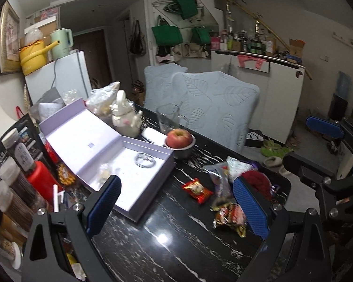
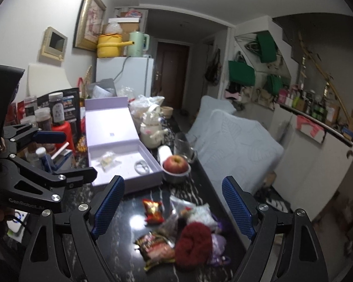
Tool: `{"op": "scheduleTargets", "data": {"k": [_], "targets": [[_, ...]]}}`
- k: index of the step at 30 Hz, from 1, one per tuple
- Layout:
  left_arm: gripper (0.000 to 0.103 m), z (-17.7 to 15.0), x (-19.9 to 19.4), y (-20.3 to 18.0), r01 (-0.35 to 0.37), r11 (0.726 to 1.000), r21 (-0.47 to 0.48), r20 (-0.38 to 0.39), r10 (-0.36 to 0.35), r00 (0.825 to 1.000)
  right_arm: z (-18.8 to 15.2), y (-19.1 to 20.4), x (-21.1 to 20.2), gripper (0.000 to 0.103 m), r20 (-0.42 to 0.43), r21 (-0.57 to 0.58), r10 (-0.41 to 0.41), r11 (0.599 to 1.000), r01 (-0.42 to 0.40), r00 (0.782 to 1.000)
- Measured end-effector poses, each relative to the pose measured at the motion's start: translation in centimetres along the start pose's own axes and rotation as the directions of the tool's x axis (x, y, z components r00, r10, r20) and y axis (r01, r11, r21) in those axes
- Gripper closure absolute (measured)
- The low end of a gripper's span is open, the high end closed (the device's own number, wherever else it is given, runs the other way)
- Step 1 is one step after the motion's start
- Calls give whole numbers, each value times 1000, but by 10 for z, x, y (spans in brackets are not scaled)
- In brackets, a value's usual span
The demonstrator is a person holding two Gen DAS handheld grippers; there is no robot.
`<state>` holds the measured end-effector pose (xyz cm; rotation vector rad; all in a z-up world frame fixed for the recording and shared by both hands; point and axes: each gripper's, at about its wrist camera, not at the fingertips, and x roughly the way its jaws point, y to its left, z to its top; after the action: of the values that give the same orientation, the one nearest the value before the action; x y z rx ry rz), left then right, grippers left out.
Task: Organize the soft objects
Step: 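Withdraw both tools from the box back toward the table items, then grasp the red-and-yellow cereal bag with the left tool and lift it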
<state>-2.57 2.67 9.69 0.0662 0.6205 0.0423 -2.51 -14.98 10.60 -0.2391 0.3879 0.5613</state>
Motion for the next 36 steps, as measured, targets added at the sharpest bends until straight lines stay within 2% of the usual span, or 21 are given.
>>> {"op": "scheduleTargets", "data": {"k": [5,10,15,28,36], "targets": [[5,-15,5,-15,70,998,-2,-16,-70,997,-25,-11,-4,17,-25,47,-11,999,12,1000],[6,-35,19,-33,164,986,-1,-45,-164,985,-52,-23,0,17,-78,109,-29,993,37,997],[6,-51,34,-52,209,978,30,-81,-206,975,-78,-35,4,17,-134,144,-52,987,71,990],[6,-80,97,-74,325,945,-22,-234,-321,918,-137,-68,26,17,-271,274,-28,956,106,962],[6,-90,138,-85,344,938,-36,-319,-337,886,-155,-80,49,17,-332,302,-16,946,122,943]]}}
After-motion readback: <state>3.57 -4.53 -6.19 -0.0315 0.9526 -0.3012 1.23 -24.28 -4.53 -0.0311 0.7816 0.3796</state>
